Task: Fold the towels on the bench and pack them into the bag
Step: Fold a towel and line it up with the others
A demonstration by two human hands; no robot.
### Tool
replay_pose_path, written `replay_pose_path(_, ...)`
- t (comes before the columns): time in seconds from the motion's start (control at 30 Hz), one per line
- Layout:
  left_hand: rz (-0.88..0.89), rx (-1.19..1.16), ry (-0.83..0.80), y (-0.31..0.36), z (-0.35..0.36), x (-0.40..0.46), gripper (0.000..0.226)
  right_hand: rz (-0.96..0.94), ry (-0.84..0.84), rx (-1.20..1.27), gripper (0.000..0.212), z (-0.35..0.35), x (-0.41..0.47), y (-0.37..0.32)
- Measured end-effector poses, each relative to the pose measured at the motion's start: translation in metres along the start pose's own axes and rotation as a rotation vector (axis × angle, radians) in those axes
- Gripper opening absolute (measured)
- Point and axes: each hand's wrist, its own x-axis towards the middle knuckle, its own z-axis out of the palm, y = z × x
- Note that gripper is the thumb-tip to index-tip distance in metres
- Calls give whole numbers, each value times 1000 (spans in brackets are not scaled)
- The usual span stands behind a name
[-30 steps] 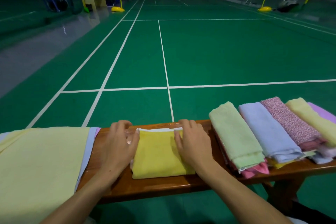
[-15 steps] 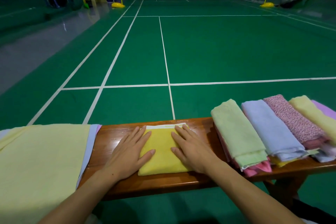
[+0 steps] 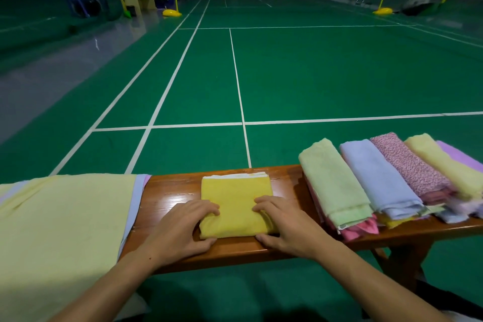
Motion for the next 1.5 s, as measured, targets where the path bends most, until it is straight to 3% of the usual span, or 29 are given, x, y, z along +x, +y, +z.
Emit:
replay_pose_path(0.17, 62, 156, 18, 2, 1, 8, 53, 9, 11, -154, 63, -1, 11, -5)
replay_pose_path(0.3, 21, 133, 75, -2, 0, 17, 43, 113, 99, -124, 47, -4, 20, -8)
replay_pose_path(0.43, -104, -81, 152, -6, -5, 21, 28, 219, 125, 67, 39, -13, 26, -6)
replay_pose_path(0.63, -213, -474, 187, -7, -7, 23, 25, 371, 210, 403, 33, -13, 29, -5)
replay_pose_path(0.8, -280, -584, 219, -4, -8, 23, 17, 421, 202, 489, 29, -12, 30, -7)
replay_pose_path(0.9, -330, -458, 239, -7, -5, 24, 11, 453, 217, 492, 42, -7, 34, -8)
replay_pose_path(1.13, -398, -37, 205, -9, -3, 27, 12, 469, 239, 230, 41, -2, 41, -14)
replay_pose_path(1.33, -166, -24, 282, -2, -4, 28, 33, 269, 316, -124, 28, -1, 43, -21)
replay_pose_path(1.4, -63, 57, 225, 10, 2, 29, 41, 131, 343, -182, 35, 2, 45, -32)
replay_pose_path(1.5, -55, 157, 152, 12, 14, 28, 47, -12, 165, -150, 56, 14, 43, -49)
